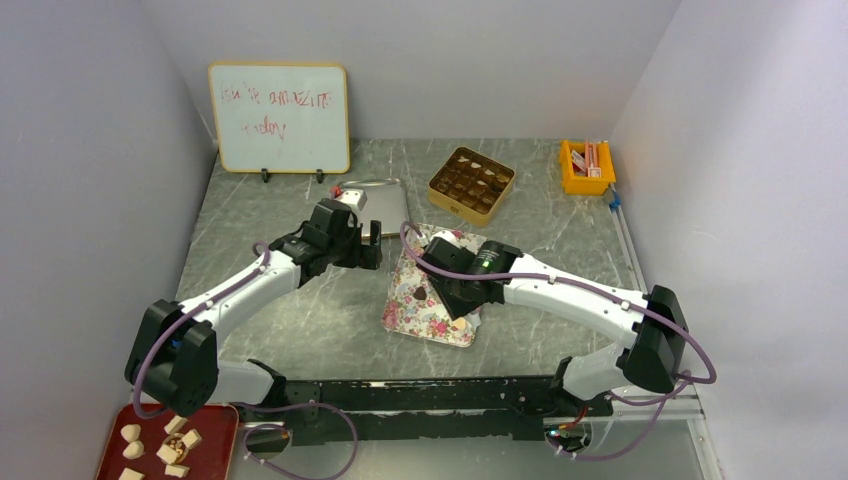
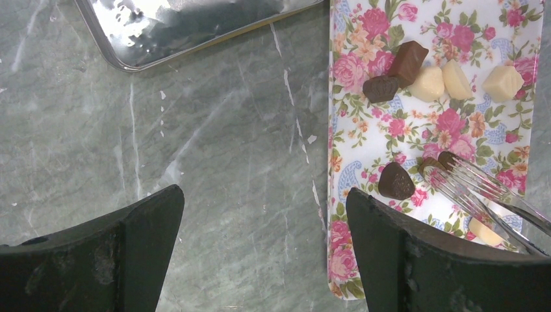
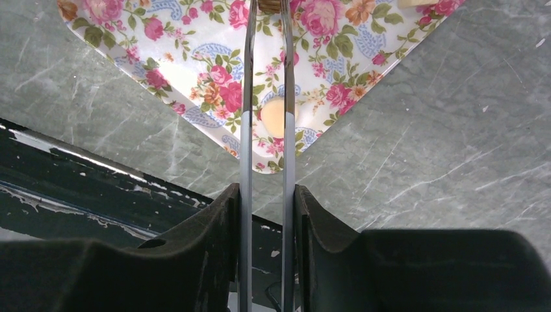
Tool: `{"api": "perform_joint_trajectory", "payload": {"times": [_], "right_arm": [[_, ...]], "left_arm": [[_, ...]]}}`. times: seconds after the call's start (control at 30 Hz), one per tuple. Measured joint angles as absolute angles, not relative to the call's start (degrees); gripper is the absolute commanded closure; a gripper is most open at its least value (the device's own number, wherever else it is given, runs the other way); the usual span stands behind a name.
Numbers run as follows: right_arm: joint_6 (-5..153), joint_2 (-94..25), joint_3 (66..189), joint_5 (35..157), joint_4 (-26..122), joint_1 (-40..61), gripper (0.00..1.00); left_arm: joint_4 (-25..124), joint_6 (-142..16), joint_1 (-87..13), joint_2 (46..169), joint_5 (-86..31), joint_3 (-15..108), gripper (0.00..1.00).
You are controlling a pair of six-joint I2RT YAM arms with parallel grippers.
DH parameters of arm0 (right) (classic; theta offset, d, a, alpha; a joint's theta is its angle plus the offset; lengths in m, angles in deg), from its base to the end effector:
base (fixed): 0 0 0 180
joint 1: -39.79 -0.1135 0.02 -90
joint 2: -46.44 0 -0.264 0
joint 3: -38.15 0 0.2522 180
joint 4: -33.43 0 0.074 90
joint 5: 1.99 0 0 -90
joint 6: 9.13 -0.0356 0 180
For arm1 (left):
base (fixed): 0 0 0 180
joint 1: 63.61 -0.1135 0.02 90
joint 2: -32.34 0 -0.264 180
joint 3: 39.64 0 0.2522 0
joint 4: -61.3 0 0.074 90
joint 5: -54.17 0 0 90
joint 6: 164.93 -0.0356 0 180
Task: Pack the chocolate
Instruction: Pick up the fake chocolate from the plate.
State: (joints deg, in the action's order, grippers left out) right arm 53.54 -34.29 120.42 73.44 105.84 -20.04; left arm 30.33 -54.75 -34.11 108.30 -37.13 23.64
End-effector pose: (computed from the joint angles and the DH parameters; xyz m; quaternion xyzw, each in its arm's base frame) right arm 0.1410 0.2247 0.2784 -0.2535 0.9450 0.0230 0.2056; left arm 0.2452 -0.1378 0.2386 0.0702 0.9166 -0.1558 0.3615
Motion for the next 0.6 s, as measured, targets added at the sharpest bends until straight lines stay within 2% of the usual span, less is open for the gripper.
{"api": "perform_joint_trajectory", "payload": {"times": [0.37, 0.6], "right_arm": [[53.39, -34.29, 120.92, 73.29, 106.19, -20.04, 0.99], [53.39, -34.29, 124.46, 72.85, 106.76, -20.04, 1.0]], "left_arm": [[30.33, -54.73, -34.11, 108.3, -37.13, 23.64, 0.0], [30.33, -54.71, -34.11, 108.3, -37.13, 23.64, 0.0]]}}
